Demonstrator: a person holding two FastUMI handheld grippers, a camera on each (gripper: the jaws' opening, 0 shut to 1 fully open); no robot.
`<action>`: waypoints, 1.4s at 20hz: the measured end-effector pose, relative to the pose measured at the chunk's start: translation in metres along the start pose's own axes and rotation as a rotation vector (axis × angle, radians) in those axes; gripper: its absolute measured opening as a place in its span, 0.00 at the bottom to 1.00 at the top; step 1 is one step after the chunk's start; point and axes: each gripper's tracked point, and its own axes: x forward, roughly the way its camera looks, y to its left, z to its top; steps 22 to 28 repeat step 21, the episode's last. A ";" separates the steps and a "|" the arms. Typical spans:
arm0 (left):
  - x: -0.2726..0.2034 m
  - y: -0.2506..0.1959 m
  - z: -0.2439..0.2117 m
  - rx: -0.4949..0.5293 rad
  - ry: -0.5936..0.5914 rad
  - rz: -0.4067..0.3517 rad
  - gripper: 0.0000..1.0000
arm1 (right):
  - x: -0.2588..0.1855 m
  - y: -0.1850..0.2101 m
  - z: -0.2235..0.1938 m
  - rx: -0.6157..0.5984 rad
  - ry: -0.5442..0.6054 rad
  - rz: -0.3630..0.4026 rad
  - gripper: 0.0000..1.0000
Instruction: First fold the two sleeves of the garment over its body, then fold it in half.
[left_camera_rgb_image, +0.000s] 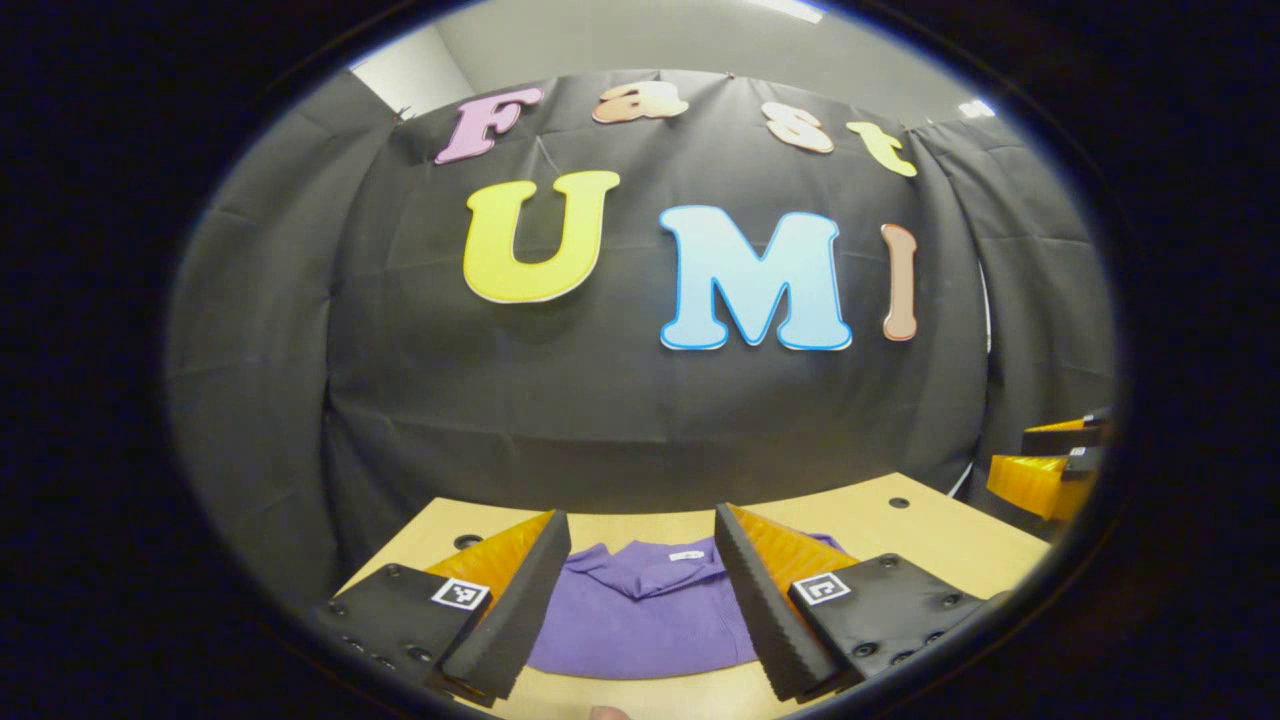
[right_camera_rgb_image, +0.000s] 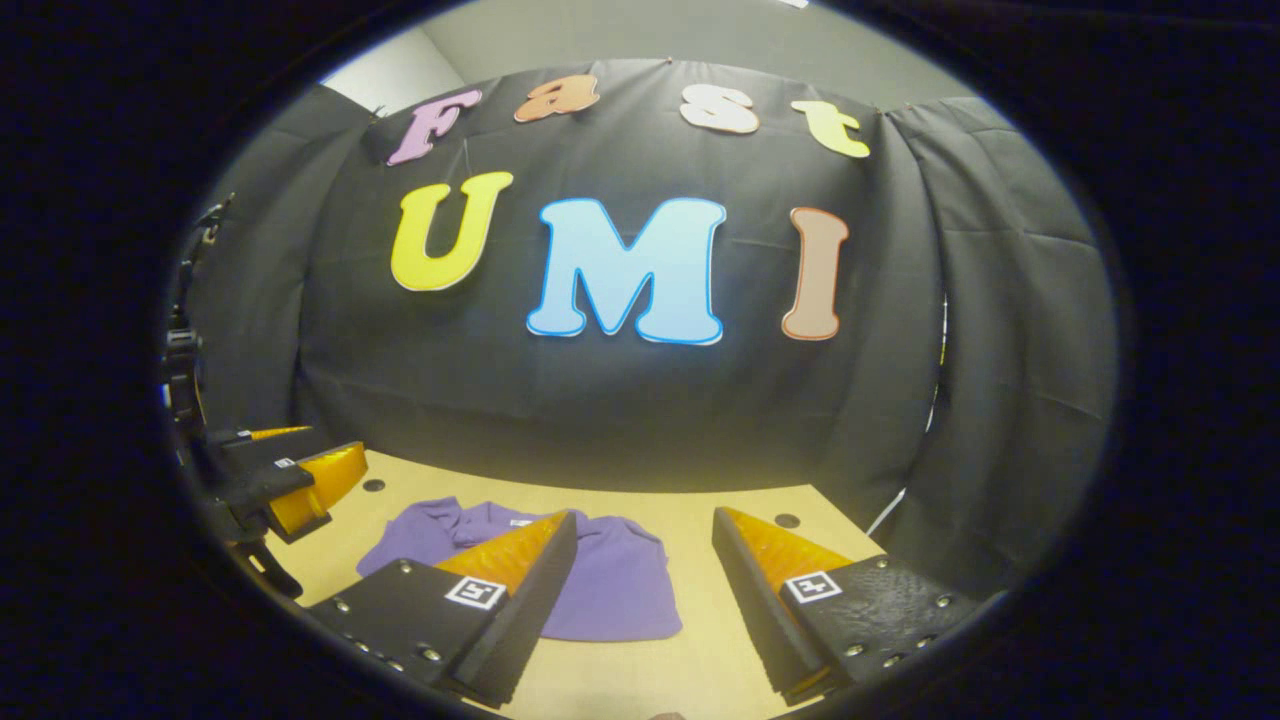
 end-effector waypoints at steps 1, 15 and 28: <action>-0.007 -0.001 0.004 0.018 -0.011 0.005 0.94 | -0.007 0.000 0.005 0.005 -0.009 0.003 0.86; -0.057 -0.031 0.018 0.029 -0.046 0.029 0.94 | -0.039 -0.023 0.021 -0.046 -0.074 0.016 0.85; -0.060 -0.026 0.018 0.026 -0.041 0.043 0.95 | -0.041 -0.019 0.018 -0.072 -0.076 0.026 0.85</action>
